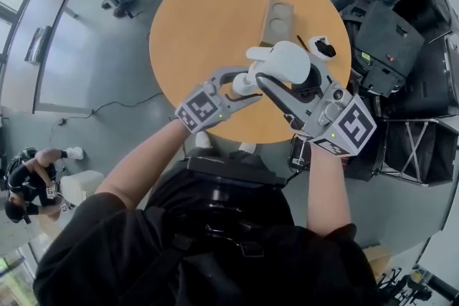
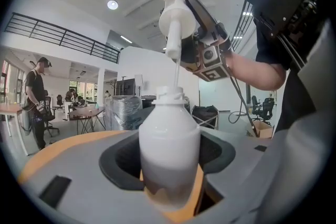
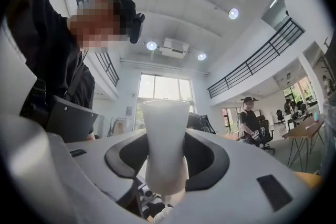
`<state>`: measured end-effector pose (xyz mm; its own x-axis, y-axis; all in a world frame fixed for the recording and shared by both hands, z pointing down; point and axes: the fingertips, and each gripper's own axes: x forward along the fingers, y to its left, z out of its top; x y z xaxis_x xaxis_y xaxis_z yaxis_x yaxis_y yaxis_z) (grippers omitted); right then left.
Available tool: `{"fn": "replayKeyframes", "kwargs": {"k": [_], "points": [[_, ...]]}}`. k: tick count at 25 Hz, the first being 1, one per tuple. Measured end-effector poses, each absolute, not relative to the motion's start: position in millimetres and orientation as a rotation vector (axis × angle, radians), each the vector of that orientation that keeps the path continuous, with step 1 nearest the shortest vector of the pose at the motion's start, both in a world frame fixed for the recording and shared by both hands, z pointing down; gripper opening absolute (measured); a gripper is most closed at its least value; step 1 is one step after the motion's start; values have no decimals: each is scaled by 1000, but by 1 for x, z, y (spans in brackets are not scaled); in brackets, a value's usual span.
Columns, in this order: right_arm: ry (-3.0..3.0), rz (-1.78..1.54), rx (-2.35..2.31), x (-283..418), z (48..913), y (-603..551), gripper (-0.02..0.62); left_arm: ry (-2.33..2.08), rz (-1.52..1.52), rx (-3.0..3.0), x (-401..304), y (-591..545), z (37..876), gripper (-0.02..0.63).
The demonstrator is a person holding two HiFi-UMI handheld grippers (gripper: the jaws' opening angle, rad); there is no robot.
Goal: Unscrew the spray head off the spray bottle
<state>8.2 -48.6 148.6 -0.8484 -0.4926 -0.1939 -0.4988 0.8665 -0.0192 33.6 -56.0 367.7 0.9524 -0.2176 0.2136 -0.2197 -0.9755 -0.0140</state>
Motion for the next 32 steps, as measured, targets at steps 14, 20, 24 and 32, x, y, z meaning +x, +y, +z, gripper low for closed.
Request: {"fn": "replayKeyframes", "kwargs": {"k": [14, 20, 24, 32], "points": [[2848, 5, -943, 47, 147, -63, 204, -349, 299, 3116, 39, -63, 393, 305], [2886, -253, -1083, 59, 217, -90, 204, -342, 210, 3139, 35, -70, 391, 304], [2891, -450, -1183, 70, 277, -111, 204, -343, 181, 3150, 35, -81, 401, 304], [2915, -733, -1223, 67, 400, -128, 206, -398, 213, 3098, 24, -102, 468, 305]]}}
